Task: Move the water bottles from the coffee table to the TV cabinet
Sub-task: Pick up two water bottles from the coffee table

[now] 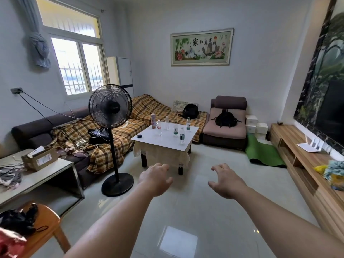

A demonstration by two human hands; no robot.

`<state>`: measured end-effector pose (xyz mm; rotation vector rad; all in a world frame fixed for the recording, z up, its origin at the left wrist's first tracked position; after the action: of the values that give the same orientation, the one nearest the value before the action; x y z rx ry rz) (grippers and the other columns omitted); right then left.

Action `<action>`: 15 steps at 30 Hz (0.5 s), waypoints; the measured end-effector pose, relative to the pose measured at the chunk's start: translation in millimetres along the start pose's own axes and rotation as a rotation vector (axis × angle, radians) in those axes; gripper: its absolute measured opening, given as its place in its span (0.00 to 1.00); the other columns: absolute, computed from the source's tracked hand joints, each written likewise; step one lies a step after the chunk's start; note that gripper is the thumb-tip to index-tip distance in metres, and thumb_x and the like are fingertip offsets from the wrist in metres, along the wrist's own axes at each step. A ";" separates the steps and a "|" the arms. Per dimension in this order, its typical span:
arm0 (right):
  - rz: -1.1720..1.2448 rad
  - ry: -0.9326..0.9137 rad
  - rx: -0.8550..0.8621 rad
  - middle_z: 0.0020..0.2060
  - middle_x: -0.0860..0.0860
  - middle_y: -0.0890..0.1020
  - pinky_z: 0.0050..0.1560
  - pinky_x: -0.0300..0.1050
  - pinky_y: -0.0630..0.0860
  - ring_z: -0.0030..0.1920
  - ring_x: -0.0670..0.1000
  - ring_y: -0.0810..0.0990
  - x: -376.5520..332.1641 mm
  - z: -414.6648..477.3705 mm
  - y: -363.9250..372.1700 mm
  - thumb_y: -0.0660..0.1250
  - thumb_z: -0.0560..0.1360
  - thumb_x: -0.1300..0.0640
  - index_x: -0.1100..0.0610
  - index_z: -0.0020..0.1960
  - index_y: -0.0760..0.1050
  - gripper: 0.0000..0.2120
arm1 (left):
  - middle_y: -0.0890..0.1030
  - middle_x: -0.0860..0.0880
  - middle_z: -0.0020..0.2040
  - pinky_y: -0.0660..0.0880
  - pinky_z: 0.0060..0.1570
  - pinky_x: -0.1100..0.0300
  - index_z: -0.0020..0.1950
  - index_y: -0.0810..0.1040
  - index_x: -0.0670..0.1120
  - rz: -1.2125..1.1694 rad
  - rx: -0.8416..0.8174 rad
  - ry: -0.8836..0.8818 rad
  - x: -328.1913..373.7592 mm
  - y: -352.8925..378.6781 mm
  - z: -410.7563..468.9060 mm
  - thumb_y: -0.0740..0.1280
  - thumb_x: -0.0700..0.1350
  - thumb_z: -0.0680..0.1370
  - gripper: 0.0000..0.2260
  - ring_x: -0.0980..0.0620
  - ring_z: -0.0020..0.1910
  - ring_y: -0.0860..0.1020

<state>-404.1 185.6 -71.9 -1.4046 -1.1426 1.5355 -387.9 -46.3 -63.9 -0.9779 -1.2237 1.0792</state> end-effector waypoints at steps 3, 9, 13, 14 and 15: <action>0.003 -0.011 0.013 0.70 0.51 0.65 0.63 0.50 0.72 0.67 0.53 0.69 -15.4 45.9 -2.5 0.63 0.75 0.46 0.52 0.73 0.62 0.29 | 0.73 0.49 0.64 0.72 0.55 0.50 0.67 0.68 0.53 -0.012 -0.007 0.001 -12.2 -0.8 47.5 0.59 0.57 0.76 0.20 0.47 0.62 0.72; 0.003 -0.020 0.049 0.70 0.52 0.65 0.63 0.51 0.72 0.66 0.54 0.70 -23.1 127.6 -18.9 0.64 0.75 0.45 0.52 0.72 0.63 0.28 | 0.72 0.47 0.66 0.72 0.59 0.48 0.67 0.68 0.51 -0.009 0.002 0.020 -17.6 -5.5 134.0 0.59 0.56 0.77 0.20 0.46 0.65 0.69; -0.013 -0.027 0.027 0.70 0.51 0.64 0.63 0.51 0.72 0.66 0.54 0.70 -12.5 184.3 -15.3 0.63 0.75 0.46 0.52 0.72 0.63 0.28 | 0.71 0.48 0.66 0.72 0.58 0.48 0.67 0.68 0.51 -0.017 -0.006 0.022 -19.3 11.3 185.5 0.59 0.56 0.77 0.20 0.46 0.65 0.69; -0.017 -0.028 0.014 0.70 0.51 0.64 0.62 0.51 0.72 0.66 0.54 0.70 -8.2 200.2 -12.3 0.63 0.75 0.47 0.52 0.72 0.63 0.27 | 0.72 0.48 0.66 0.72 0.58 0.48 0.67 0.68 0.52 -0.026 -0.011 0.021 -19.5 18.0 199.1 0.60 0.56 0.77 0.20 0.46 0.65 0.69; -0.018 -0.029 0.003 0.70 0.51 0.64 0.61 0.51 0.73 0.66 0.54 0.70 -3.8 216.7 -9.0 0.63 0.75 0.47 0.51 0.72 0.63 0.27 | 0.72 0.48 0.66 0.73 0.57 0.48 0.67 0.68 0.52 -0.038 -0.019 0.019 -19.7 25.3 212.9 0.60 0.56 0.77 0.20 0.47 0.64 0.69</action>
<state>-619.0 157.9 -62.2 -1.3705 -1.1664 1.5494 -602.7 -59.4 -71.2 -0.9739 -1.2341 1.0281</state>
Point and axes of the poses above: each hand's wrist, its own z-axis towards the middle knuckle, its own y-axis out of the palm, x = y × z, the point moved 6 cm from there along z, towards the middle knuckle
